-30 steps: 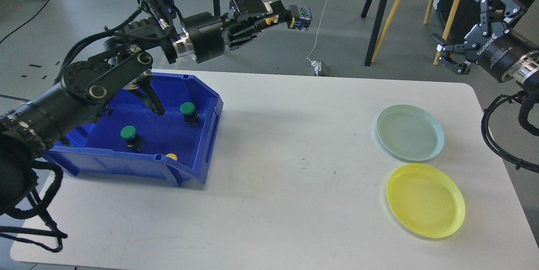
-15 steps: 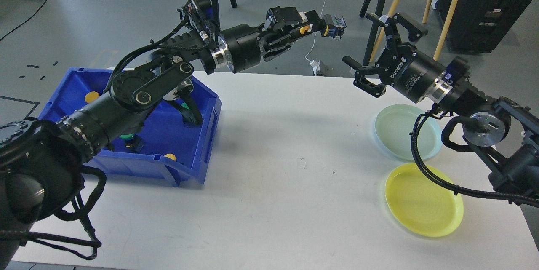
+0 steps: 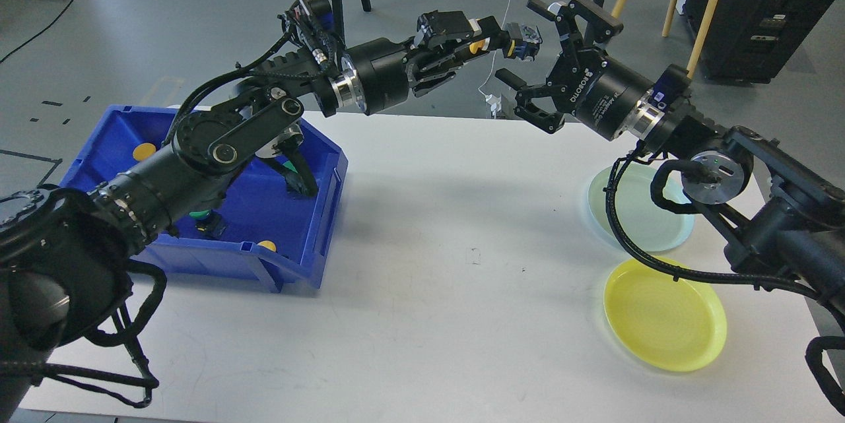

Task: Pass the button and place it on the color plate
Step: 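Close the right gripper on the button held by the left gripper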

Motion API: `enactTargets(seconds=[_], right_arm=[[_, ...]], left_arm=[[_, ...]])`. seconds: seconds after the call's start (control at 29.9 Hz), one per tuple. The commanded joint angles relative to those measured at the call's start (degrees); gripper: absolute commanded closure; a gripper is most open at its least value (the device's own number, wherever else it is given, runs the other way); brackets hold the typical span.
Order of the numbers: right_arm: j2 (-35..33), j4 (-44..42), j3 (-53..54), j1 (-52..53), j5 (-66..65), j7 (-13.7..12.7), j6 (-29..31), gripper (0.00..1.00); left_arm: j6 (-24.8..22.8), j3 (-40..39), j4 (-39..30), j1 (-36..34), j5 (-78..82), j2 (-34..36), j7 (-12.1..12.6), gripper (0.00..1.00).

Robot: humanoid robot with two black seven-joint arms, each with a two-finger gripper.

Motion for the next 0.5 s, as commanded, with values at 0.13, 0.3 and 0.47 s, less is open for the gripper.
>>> enactTargets(seconds=[0.13,0.3,0.47], right_arm=[[0.0,-0.2,-0.1,0.3,-4.4,0.0,0.0,0.88],[0.1,-0.1,-0.1,0.2,-5.5,0.0,0.0,0.99],[0.1,-0.1,0.2,0.2,-5.4,0.0,0.0,1.0]], left_arm=[[0.0,-0.1,1.2,0.1,0.0,0.0,0.0,0.82],[0.0,-0.1,1.6,0.3,0.0,-0.1,0.0,0.82],[0.0,-0.3,1.6,0.4,0.0,0.0,0.0,0.82]])
